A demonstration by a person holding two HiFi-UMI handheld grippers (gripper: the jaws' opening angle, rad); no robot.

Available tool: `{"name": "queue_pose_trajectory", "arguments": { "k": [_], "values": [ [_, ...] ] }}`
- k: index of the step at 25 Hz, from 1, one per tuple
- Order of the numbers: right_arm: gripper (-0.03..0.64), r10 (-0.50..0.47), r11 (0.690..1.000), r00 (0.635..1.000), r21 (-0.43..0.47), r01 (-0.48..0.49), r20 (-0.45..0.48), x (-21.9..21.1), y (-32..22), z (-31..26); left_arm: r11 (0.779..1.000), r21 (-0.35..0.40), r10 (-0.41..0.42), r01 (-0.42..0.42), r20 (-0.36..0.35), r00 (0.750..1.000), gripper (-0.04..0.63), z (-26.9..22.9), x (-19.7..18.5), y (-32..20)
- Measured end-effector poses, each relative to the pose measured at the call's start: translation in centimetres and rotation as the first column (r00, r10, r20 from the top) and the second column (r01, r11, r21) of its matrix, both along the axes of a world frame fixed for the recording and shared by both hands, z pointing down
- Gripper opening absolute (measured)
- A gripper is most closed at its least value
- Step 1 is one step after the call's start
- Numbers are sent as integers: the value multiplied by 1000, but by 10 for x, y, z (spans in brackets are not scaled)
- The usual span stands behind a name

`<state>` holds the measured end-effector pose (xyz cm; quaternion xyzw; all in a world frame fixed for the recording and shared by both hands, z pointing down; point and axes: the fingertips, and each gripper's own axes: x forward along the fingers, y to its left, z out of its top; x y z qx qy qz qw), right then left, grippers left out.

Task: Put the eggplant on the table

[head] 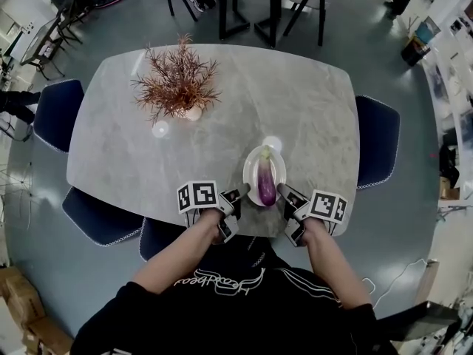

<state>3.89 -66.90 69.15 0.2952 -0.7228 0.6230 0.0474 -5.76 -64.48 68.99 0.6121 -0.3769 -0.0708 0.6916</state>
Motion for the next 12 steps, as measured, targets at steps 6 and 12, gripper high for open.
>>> {"name": "queue_pose_trajectory", "arguments": {
  "k": [6,12],
  "values": [
    [40,-27,1000,997,-16,26,-76,-3,-2,8,999,-42,-15,16,8,1000,20,10,-3,-2],
    [40,-76,997,983,-6,76,-166,-4,-2,12,998,-66,-1,5,51,999,20,17,-3,0]
  ]
}}
